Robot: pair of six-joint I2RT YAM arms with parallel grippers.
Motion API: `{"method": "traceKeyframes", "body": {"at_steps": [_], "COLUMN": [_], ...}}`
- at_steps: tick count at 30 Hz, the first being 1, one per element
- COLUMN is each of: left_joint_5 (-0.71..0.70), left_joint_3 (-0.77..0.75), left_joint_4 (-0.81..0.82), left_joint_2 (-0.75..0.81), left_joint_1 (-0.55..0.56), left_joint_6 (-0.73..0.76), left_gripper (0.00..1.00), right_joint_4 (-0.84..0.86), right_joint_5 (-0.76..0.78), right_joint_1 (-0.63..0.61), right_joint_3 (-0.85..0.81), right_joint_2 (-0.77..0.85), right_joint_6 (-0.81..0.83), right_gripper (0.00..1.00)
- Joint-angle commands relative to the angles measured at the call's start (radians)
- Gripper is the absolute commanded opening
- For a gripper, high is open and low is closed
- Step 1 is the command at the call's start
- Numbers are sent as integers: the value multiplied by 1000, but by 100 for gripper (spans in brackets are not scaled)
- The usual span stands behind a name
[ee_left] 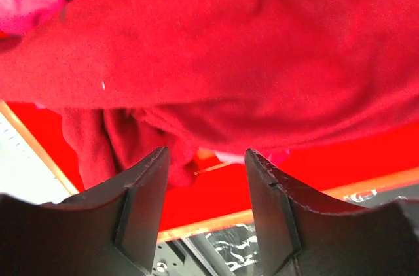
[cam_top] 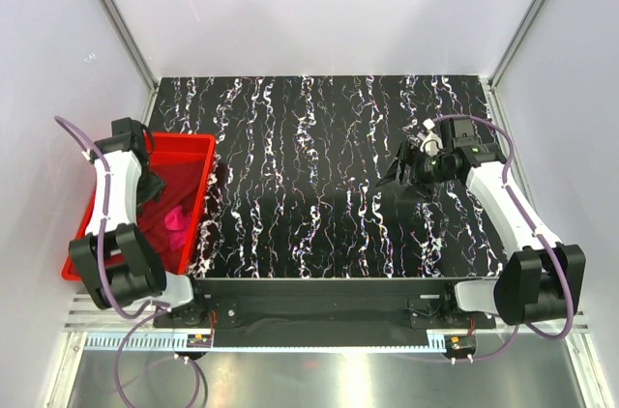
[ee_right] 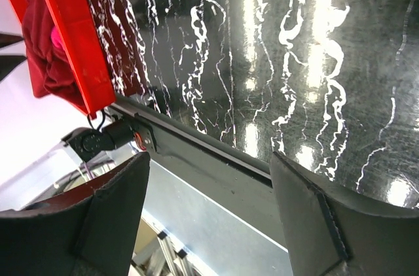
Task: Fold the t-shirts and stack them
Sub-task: Grab the tshirt from the pile
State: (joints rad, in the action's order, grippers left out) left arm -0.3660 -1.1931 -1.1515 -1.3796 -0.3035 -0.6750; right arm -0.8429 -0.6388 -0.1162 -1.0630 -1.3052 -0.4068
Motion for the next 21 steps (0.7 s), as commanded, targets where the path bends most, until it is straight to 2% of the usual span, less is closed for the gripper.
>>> {"method": "traceKeyframes", "body": {"at_steps": [1, 5, 9, 10, 12, 13, 21], "left_joint_5": [-30, -8, 21, 32, 36, 15, -40], "left_joint_3": [-7, 6, -8, -17, -28, -31, -160], "left_joint_4": [71, 122, 161, 151, 136, 124, -9], "left_joint_2": [-47, -84, -125, -139, -133, -122, 35], "left_joint_1": [-22, -29, -36, -39, -39, -39, -31], "left_joint_6": [77, 101, 140, 137, 115, 97, 29], "left_gripper": [56, 53, 39, 26, 6, 0, 0], "right_joint_4": [-2, 1, -8, -12, -16, -15, -7], "right_joint_5": [-25, -27, -19, -18, -12, -12, -10], "right_joint_1": [-20, -33, -54, -60, -74, -80, -137], "right_joint_3": [-34, -20, -37, -46, -55, -58, -87], "right_joint_2": [0, -3, -12, -17, -23, -31, -62], "right_joint_6": [26, 34, 48, 52, 57, 57, 68], "right_gripper": [81, 81, 81, 81, 81, 81, 80]}}
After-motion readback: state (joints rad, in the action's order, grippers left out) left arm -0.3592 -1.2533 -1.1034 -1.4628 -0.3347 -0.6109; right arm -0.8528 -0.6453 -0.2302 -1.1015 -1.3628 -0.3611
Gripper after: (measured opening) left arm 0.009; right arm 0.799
